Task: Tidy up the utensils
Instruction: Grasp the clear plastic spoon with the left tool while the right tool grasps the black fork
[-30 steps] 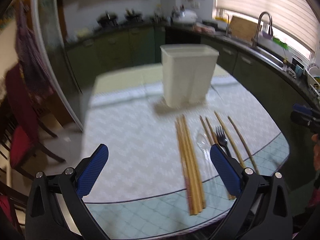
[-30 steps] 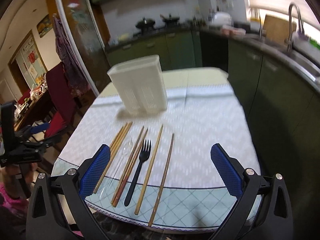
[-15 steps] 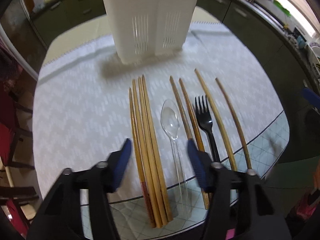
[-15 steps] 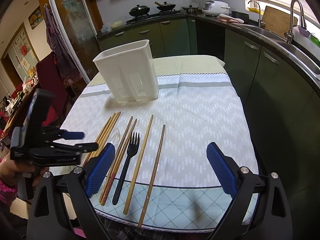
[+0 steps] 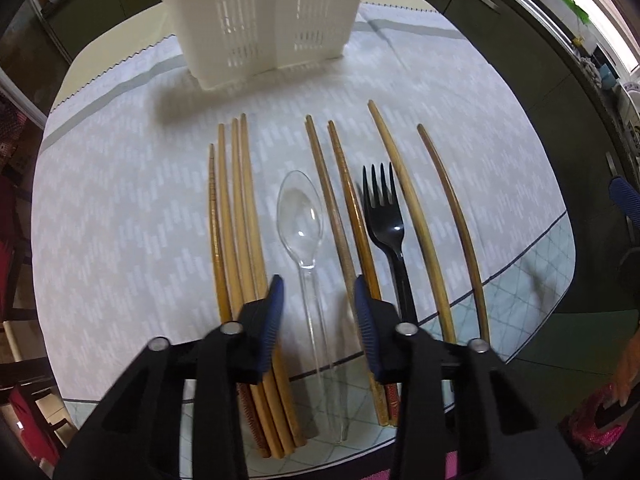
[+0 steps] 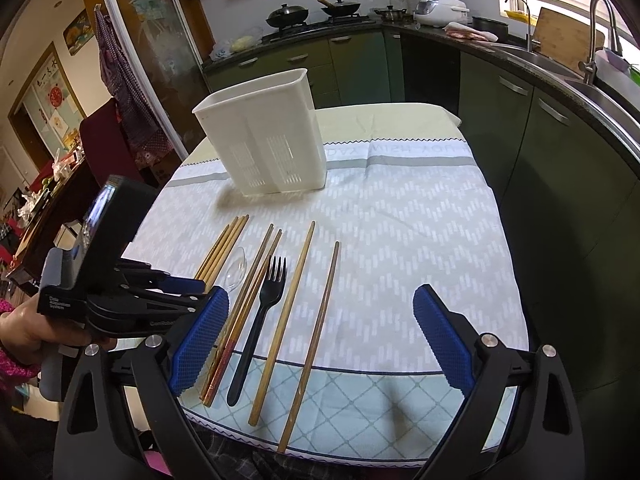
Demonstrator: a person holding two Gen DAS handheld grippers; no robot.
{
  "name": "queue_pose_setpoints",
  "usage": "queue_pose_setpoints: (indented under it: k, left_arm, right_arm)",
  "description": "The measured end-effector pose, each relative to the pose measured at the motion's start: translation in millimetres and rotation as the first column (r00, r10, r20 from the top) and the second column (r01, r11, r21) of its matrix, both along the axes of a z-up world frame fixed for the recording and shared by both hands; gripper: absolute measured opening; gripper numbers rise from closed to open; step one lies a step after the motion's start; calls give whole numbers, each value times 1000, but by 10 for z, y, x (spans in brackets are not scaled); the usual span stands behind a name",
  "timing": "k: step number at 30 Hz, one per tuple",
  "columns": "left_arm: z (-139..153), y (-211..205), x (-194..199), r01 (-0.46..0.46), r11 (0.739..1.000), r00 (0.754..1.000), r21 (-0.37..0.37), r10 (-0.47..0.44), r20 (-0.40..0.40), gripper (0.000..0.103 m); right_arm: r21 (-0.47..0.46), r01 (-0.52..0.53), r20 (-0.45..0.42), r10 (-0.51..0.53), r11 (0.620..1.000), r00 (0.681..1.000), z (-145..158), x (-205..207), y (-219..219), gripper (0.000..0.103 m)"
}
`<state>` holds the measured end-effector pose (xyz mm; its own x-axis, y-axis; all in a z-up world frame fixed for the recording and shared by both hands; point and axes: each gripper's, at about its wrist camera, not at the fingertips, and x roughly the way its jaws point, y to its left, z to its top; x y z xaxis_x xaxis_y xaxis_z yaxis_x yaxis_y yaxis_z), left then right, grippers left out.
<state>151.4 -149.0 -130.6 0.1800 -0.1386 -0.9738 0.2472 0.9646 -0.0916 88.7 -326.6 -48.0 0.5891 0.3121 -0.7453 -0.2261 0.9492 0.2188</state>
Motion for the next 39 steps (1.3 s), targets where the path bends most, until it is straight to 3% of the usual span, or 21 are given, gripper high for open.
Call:
queue_pose_setpoints:
  k: [3, 12, 18, 23, 25, 27, 28, 30, 33, 39]
  left_arm:
    - [-42, -31, 24, -10, 1000, 1000, 8, 10, -14, 16]
    - [-178, 31, 43, -37, 999, 998, 16, 37, -51, 14]
    - [-189, 30, 89, -46, 999, 999, 15, 46, -22, 9]
    - [-55, 187, 79, -52, 999, 999, -13, 52, 16, 8]
    - [65, 267, 64, -55, 998, 997, -34, 56, 44, 9]
    - [184, 323, 42, -56, 997, 996, -53, 60, 68, 9]
    - [220, 340, 34, -56, 997, 995, -60, 60, 74, 9]
    - [308, 390, 20, -55, 996, 994, -69, 61, 95, 8]
    - [363, 483, -36, -55, 995, 992, -81, 64, 112, 8]
    - [413, 556, -108, -52, 994, 986, -92, 66, 154, 9]
  right_arm:
    - [1, 1, 1, -1, 1000, 1000, 7, -11, -16, 92]
    - [-10, -15, -13, 15, 1000, 1000, -23, 11, 13, 92]
    - [-49, -58, -34, 57, 997, 998, -9, 48, 161, 92]
    - [55, -173, -203, 181, 983, 962, -161, 207, 360, 92]
    - [60, -196, -266, 205, 979, 942, -247, 295, 498, 85]
    - [66, -204, -326, 215, 977, 921, -351, 382, 603, 68]
    - [73, -206, -360, 219, 976, 907, -416, 432, 655, 65]
    - [66, -206, -407, 215, 976, 888, -529, 499, 724, 42]
    - [29, -206, -463, 196, 978, 864, -684, 574, 856, 27]
    - [-68, -174, -499, 117, 982, 858, -871, 723, 1028, 27]
